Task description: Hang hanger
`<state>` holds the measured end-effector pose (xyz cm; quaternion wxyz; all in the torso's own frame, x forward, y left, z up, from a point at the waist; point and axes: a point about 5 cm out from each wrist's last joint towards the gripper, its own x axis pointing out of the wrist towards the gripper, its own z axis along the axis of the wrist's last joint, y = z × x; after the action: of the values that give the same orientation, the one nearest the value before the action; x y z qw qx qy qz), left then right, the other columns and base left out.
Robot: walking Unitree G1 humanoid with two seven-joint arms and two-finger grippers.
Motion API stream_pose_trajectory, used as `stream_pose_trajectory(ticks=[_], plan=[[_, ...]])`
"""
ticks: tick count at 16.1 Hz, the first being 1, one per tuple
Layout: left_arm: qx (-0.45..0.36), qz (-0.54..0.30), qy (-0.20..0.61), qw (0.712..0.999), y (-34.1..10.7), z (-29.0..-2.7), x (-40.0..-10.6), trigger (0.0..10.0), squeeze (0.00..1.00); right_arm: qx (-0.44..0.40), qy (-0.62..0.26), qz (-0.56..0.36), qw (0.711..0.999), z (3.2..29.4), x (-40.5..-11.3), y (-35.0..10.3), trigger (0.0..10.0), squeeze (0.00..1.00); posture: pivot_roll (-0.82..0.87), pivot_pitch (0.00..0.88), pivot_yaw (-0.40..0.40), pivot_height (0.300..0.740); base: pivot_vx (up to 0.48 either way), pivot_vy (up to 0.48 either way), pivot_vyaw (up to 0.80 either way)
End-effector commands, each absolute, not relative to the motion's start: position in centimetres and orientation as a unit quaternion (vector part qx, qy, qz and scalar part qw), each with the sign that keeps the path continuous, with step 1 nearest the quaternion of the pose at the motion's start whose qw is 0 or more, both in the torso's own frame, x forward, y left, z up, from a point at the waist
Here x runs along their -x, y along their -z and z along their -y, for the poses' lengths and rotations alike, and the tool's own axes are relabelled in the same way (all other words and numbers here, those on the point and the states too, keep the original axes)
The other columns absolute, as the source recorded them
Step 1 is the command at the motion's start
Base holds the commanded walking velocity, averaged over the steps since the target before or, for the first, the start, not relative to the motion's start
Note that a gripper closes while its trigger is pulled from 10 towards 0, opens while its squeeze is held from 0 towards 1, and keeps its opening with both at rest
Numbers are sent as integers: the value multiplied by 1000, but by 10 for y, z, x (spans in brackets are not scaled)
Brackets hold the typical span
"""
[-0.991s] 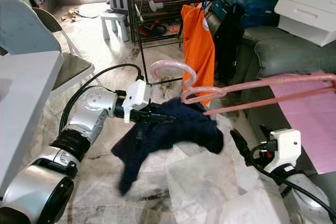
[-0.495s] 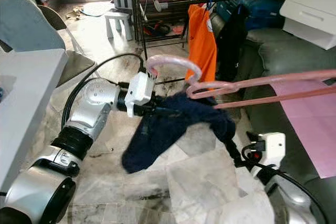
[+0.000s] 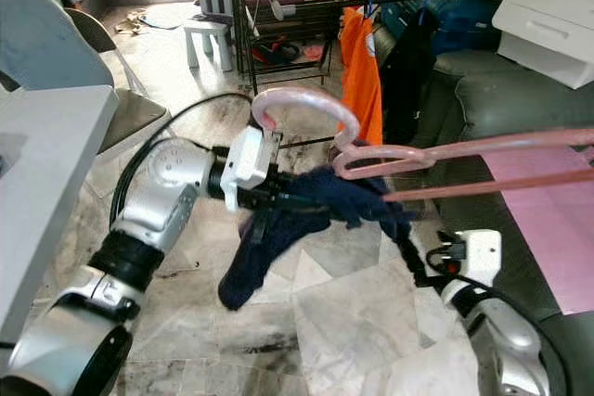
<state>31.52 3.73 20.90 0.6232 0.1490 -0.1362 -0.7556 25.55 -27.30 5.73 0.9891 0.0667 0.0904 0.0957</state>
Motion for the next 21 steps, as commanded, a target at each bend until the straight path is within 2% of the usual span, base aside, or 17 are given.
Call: stream_pose_trajectory(ticks=[1, 5, 6, 7, 14, 20, 21], plan=[[-148, 165, 765, 605, -221, -32, -308, 0, 0, -69, -75, -94, 990, 279, -255, -55, 10000, 0, -7, 0, -26, 740, 0, 0, 0], [-136, 153, 785, 585, -211, -23, -294, 0, 0, -84, -73, -89, 990, 269, -268, -54, 10000, 0, -6, 0, -19, 740, 0, 0, 0], [-132, 151, 789, 580, -209, -21, -291, 0, 0, -83, -75, -95, 989, 267, -270, -52, 3373, 0, -5, 0, -18, 740, 0, 0, 0], [-125, 150, 793, 577, -209, -20, -288, 0, 0, -93, -82, -96, 988, 265, -271, -52, 0, 0, -2, 0, -17, 740, 0, 0, 0], [-120, 141, 794, 580, -206, -18, -281, 0, 0, -113, -22, -86, 990, 277, -271, -51, 0, 0, -7, 0, -15, 740, 0, 0, 0], [-116, 137, 791, 585, -203, -15, -282, 0, 0, -108, 69, -83, 988, 306, -258, -50, 0, 0, -27, 0, -11, 740, 0, 0, 0], [-117, 134, 786, 593, -200, -16, -285, 0, 0, -102, 107, -80, 986, 316, -256, -51, 0, 0, -28, 0, -13, 740, 0, 0, 0]])
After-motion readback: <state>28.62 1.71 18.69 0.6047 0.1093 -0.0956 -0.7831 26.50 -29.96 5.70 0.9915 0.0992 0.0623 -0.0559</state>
